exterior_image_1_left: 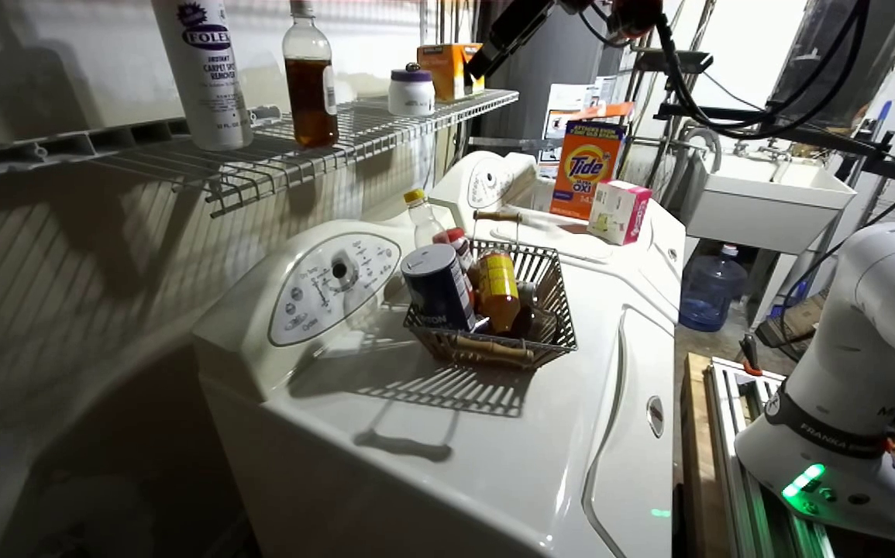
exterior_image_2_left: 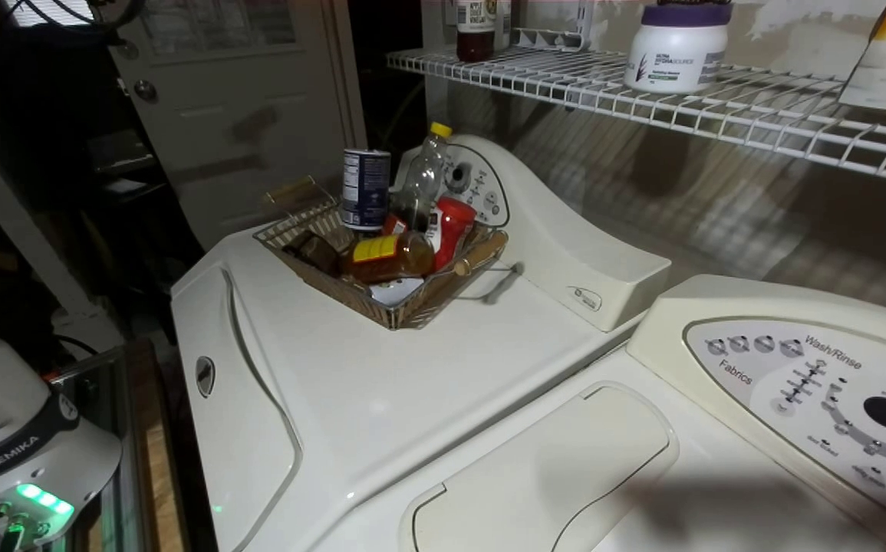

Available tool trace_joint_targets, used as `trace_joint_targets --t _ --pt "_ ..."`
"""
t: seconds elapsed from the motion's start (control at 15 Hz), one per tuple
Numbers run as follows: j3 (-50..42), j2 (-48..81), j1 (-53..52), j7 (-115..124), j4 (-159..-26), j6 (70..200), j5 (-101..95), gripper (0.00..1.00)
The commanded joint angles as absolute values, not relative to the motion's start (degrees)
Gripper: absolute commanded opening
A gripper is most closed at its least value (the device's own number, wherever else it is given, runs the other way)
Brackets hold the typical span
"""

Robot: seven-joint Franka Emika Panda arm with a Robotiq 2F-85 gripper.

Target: Pick up the bottle and place it on the shelf

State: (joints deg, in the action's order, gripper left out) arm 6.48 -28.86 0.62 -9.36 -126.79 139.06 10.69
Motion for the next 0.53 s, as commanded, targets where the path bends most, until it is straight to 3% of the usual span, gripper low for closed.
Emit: trace_joint_targets --t 0.0,0.47 --pt "4.4 -28.9 -1.9 -7.9 -126.9 139.2 8.8 1.0" --pt "4.4 -29.1 -1.9 -7.8 -127.3 139.4 8.8 1.0"
